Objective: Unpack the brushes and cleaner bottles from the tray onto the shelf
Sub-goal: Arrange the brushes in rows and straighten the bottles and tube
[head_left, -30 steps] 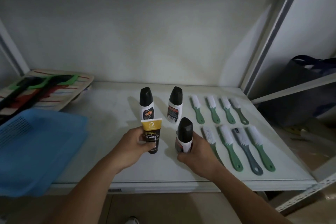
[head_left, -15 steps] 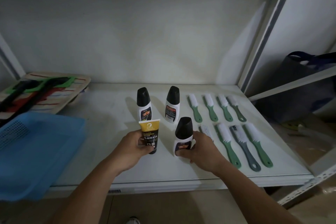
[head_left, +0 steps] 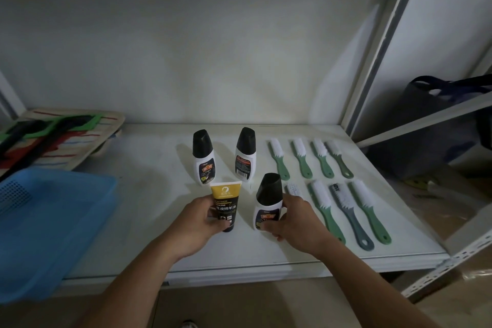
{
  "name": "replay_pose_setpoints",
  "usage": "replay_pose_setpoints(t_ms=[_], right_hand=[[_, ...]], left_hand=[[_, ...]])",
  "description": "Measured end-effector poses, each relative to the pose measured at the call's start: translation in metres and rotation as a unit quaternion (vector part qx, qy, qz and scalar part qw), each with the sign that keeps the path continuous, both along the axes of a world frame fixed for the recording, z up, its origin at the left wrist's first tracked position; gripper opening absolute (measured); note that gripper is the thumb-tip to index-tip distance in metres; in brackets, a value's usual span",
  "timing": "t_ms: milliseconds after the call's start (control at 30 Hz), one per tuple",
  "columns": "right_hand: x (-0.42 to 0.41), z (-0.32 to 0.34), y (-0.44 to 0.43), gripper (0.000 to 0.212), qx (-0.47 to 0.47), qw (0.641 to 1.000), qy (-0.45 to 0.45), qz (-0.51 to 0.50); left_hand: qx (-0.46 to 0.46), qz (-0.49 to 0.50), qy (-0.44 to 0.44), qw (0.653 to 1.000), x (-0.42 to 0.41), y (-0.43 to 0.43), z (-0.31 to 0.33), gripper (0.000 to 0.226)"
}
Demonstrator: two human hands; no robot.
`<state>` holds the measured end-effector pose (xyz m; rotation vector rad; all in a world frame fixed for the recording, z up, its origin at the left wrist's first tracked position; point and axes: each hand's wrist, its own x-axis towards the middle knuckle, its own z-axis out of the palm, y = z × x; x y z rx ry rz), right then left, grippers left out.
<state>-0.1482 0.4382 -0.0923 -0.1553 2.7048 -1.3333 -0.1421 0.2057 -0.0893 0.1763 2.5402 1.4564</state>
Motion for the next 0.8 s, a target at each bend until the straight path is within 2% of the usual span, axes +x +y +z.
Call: replay_pose_setpoints(t_ms=[367,533,633,733,800], right_hand=[[-0.003,-0.003,0.008,0.032,0.008,1.0,-0.003,0.024],[-0.004,0.013,0.029,0.051,-0.015,0.999,-0.022,0.02],[-0.014,0.032,0.045,0.044,-0.087,0.995,-0.003,-0.044],[-0.039,0.046,0.05,0.032,-0.159,0.984,0.0,-0.085],[-0.063,0.046,0.041,0.035,-0.163,0.985,-0.016,-0.058]], left_hand=[[0.0,-0.011,-0.023,1.0,-0.003,-0.007,-0.004,0.029],[-0.026,-0.02,-0.017,0.999,-0.006,-0.022,-0.006,0.045],[-0.002,0.08,0.006,0.997,-0.017,-0.043,-0.004,0.044],[0.004,0.221,0.047,0.974,-0.039,-0.05,-0.006,0.035],[0.016,0.263,0.044,0.964,-0.057,-0.045,-0.007,0.053]])
